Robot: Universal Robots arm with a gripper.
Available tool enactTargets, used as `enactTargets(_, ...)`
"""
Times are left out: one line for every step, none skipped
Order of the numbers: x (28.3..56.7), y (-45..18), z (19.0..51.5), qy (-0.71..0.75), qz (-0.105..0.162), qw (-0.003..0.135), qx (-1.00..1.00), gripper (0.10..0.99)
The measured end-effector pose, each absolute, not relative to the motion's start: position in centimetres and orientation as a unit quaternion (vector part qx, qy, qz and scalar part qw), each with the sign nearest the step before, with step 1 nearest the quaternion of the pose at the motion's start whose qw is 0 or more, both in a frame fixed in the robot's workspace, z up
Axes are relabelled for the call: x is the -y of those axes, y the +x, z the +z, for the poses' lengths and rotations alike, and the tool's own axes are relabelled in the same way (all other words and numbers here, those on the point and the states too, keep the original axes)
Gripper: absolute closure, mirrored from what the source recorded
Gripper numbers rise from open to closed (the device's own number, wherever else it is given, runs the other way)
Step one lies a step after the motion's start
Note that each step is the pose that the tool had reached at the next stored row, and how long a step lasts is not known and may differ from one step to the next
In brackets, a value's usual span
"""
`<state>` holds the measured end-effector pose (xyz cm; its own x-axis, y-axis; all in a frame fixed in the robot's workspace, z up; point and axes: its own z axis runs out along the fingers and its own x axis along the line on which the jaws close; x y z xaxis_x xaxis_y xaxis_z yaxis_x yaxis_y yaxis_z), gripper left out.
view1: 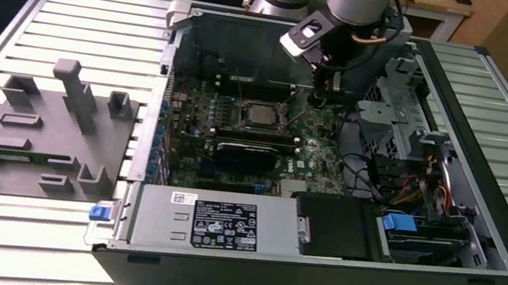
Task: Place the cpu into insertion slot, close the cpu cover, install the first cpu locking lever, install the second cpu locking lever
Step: 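Close the cpu cover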
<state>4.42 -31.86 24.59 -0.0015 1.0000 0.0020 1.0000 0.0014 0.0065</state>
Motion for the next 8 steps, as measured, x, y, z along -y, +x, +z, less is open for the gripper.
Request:
enactTargets(31.86,4.42,24.59,0.707,0.003,0.002,-0.708,0.984)
enactTargets(31.86,4.42,24.6,0.707,0.003,0.002,-0.708,0.984)
enactTargets(31.86,4.42,24.59,0.707,0.003,0.001,-0.708,0.984)
enactTargets(31.86,4.42,24.59,0.707,0.003,0.002,-0.708,0.984)
enactTargets(31.86,4.4,24.59,0.707,0.003,0.001,-0.708,0.984)
enactTargets(31.86,4.33,24.59,0.707,0.003,0.001,-0.708,0.984)
enactTargets(31.85,4.22,24.59,0.707,0.003,0.001,-0.708,0.984)
enactTargets(31.85,4.1,24.59,0.707,0.003,0.001,-0.708,0.984)
